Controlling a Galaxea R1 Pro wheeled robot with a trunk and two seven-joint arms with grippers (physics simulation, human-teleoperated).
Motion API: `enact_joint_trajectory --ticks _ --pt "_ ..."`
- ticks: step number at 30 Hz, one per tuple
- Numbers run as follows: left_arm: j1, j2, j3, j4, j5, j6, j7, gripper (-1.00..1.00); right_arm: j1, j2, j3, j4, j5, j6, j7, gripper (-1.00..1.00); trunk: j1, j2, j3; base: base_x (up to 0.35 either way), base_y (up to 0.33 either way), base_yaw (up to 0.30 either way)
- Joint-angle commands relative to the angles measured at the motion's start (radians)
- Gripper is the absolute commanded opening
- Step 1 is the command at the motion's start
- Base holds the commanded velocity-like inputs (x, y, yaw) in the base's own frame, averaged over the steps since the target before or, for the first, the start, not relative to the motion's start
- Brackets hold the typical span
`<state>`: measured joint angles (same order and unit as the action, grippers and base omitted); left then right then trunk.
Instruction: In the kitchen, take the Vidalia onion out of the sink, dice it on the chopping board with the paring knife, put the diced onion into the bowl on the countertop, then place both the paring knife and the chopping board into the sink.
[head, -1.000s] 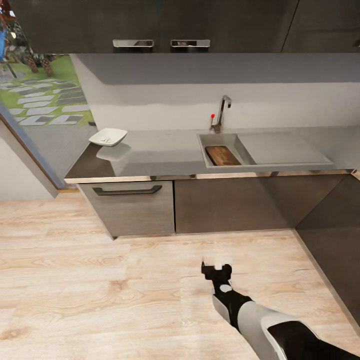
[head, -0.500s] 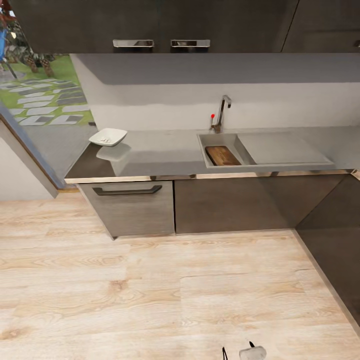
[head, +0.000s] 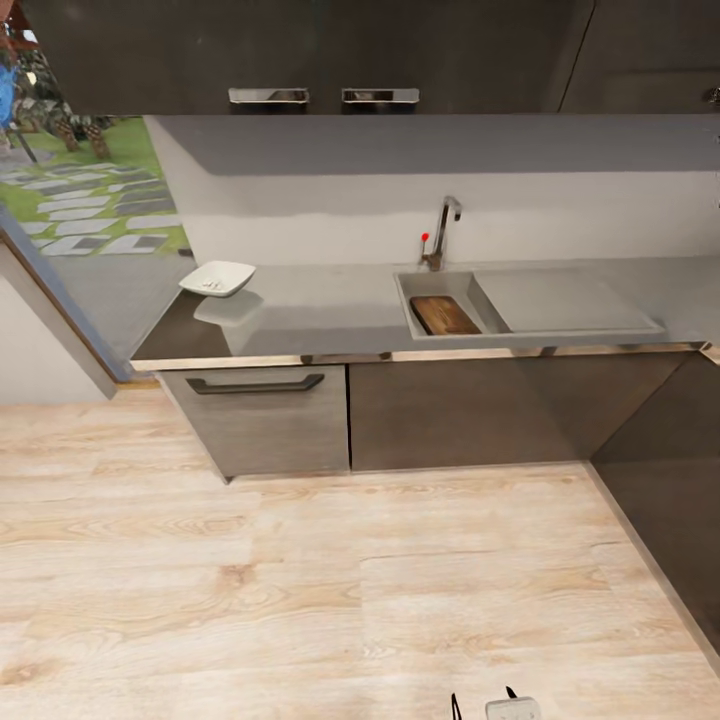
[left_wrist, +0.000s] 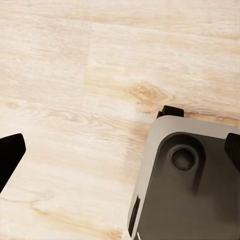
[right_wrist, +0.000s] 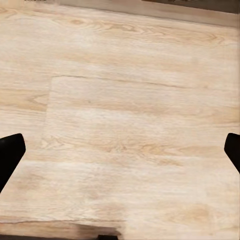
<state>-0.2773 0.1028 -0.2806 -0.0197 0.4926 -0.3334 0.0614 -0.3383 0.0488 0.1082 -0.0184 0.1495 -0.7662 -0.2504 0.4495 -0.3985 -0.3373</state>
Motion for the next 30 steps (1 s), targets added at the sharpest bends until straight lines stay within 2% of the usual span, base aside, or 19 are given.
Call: enact_joint_trajectory --ticks 1,30 --pt "0.0 0.0 -0.008 0.0 0.004 -0.002 0.005 1.0 -0.001 0.0 0.008 0.001 0.004 -0.001 -0.01 1.0 0.001 -0.002 0.0 0.0 0.0 0.0" --pt "0.0 0.0 -0.009 0.0 0.004 -0.001 0.005 1.0 -0.001 0.0 0.008 0.001 0.004 -0.002 -0.01 1.0 0.001 -0.002 0.046 0.0 0.0 0.0"
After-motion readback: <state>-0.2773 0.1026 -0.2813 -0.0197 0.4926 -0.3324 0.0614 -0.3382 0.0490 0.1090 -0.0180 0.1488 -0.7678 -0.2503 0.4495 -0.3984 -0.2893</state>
